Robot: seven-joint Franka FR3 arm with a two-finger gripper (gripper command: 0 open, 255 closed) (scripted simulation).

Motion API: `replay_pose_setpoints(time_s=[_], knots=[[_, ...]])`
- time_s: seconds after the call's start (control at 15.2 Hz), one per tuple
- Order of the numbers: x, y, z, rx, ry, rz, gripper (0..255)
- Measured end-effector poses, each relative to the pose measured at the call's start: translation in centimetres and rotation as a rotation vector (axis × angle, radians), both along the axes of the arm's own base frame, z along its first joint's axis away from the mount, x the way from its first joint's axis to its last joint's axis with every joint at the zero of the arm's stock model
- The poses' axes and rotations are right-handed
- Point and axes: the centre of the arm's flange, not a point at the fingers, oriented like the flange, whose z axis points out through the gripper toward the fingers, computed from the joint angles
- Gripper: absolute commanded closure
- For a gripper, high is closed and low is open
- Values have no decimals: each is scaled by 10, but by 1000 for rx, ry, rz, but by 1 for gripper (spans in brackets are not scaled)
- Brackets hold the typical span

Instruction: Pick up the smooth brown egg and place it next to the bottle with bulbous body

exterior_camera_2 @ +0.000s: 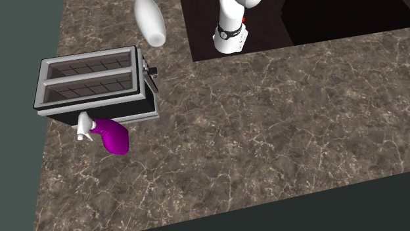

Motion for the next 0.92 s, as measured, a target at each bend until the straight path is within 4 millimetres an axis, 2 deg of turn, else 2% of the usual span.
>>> replay_pose_setpoints(time_s=[0.92], knots=[[0, 1, -74, 0, 0, 0, 255]])
